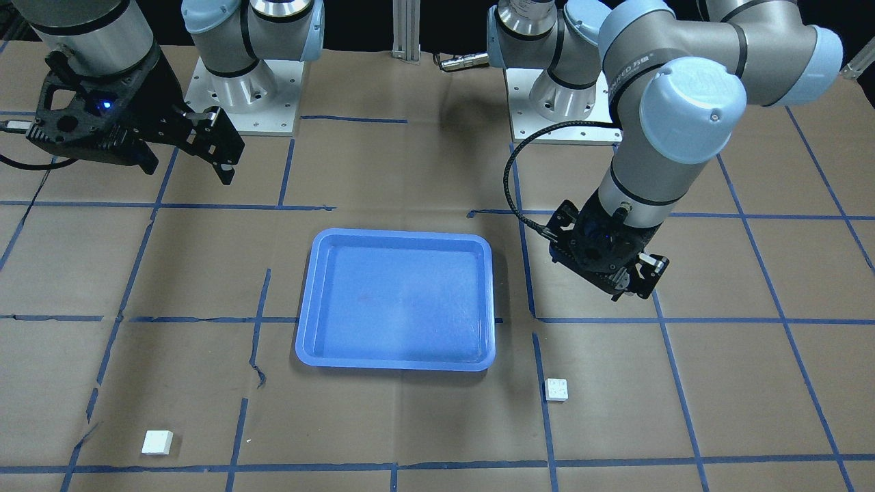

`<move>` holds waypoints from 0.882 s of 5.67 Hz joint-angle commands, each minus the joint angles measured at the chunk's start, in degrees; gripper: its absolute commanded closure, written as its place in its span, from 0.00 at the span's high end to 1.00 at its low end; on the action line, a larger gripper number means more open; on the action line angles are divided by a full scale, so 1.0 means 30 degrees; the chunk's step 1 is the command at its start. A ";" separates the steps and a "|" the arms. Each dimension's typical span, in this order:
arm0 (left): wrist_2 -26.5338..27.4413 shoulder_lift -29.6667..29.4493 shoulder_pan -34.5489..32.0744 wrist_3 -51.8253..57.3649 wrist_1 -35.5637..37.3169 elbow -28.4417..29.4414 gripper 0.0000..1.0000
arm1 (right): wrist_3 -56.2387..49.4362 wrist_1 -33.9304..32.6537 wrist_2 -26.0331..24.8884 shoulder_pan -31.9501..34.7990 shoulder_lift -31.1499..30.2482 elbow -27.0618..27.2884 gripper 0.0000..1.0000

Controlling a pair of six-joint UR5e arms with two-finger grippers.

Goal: Assemble white blocks and place on blue tray

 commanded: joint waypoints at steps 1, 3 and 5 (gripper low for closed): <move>0.0014 -0.1726 0.0038 0.6436 0.2262 0.0070 1.00 | -0.0340 0.0002 0.0049 -0.0001 0.0048 0.0029 1.00; -0.0045 -0.3368 0.0067 1.1253 0.4346 -0.0049 1.00 | -0.0314 0.0002 -0.0009 -0.0059 0.0019 -0.0029 1.00; -0.0221 -0.4717 0.0975 1.3791 0.4696 -0.0018 1.00 | -0.0488 0.0002 0.0049 -0.0321 0.0048 -0.0234 1.00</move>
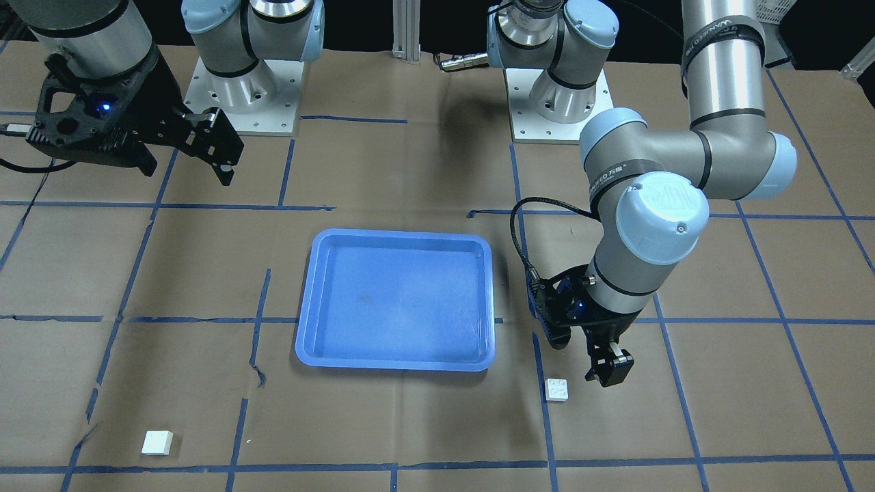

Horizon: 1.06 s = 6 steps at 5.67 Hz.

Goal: Assemble white blocks and place on blue tray

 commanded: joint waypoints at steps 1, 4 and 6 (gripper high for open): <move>-0.0054 -0.1380 0.0233 0.2507 0.1495 -0.0318 1.00 | -0.3794 -0.0333 0.0156 -0.0308 0.0281 -0.0034 1.00; -0.0986 -0.3232 0.0204 0.3080 0.3234 -0.0348 0.99 | -1.4147 -0.3148 -0.0018 -0.0368 0.1044 0.0085 1.00; -0.0787 -0.2972 0.0233 0.3285 0.3323 -0.0351 0.43 | -2.0115 -0.3700 -0.1591 -0.0485 0.1713 0.0026 1.00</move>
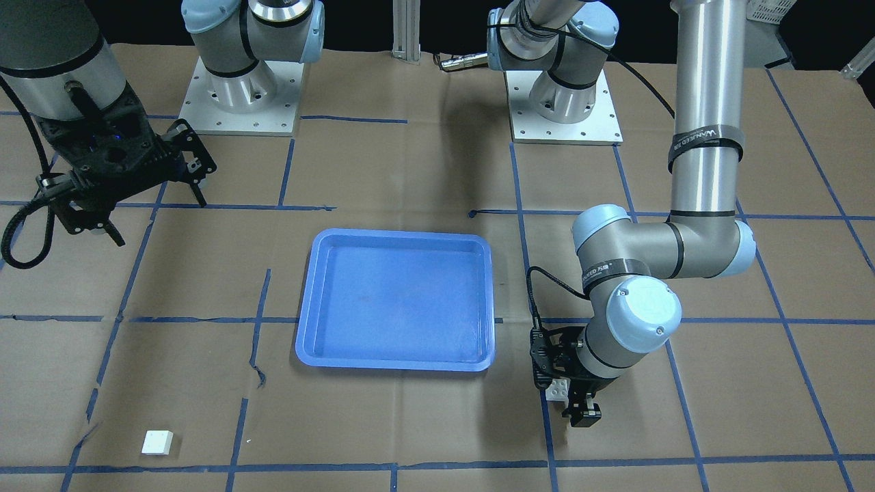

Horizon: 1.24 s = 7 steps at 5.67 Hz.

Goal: Assemble white blocks and place on blue tray

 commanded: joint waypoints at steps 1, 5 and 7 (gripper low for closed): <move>0.0065 0.0103 0.0022 0.0289 0.0085 0.0217 0.24 | -0.6684 -0.0518 -0.0624 -0.0587 0.0858 -0.0168 0.99; -0.0430 0.1852 -0.0762 -0.0348 -0.0846 -0.0012 0.18 | -1.5005 -0.0230 0.0227 -0.2378 0.5151 -0.4428 1.00; -0.0609 0.2883 -0.3481 -0.3270 -0.2198 -0.0160 0.18 | -1.7546 -0.0313 0.0256 -0.2437 0.7152 -0.6082 1.00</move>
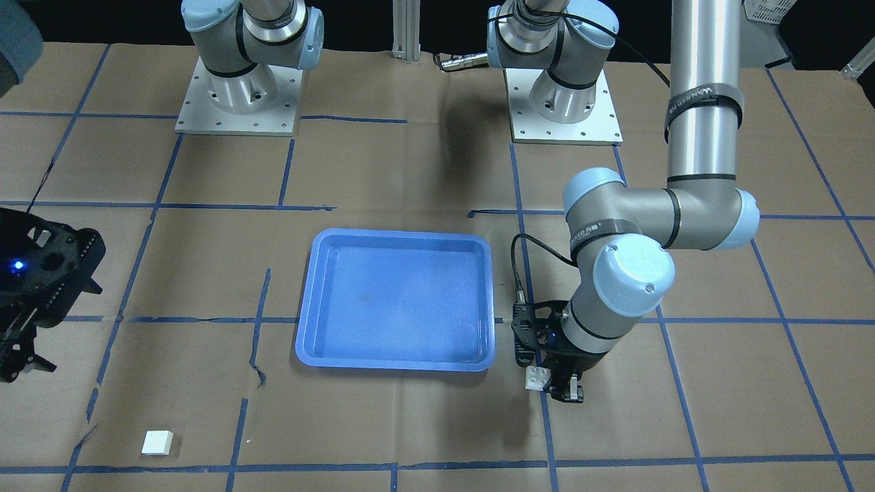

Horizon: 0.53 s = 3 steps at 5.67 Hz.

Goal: Assemble white blocks and place on blue tray

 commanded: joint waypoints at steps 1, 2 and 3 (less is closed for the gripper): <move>0.0102 0.0642 -0.2910 -0.2593 -0.0512 -0.0481 0.18 | -0.2747 -0.0065 0.1185 -0.0515 0.1851 -0.1174 1.00; 0.0133 0.0673 -0.3333 -0.3970 -0.0426 -0.1384 0.19 | -0.4879 -0.0065 0.3488 -0.1535 0.2498 -0.1265 1.00; -0.0128 0.0673 -0.3860 -0.4274 -0.0164 -0.1944 0.19 | -0.5480 -0.0065 0.5309 -0.2009 0.3055 -0.1237 1.00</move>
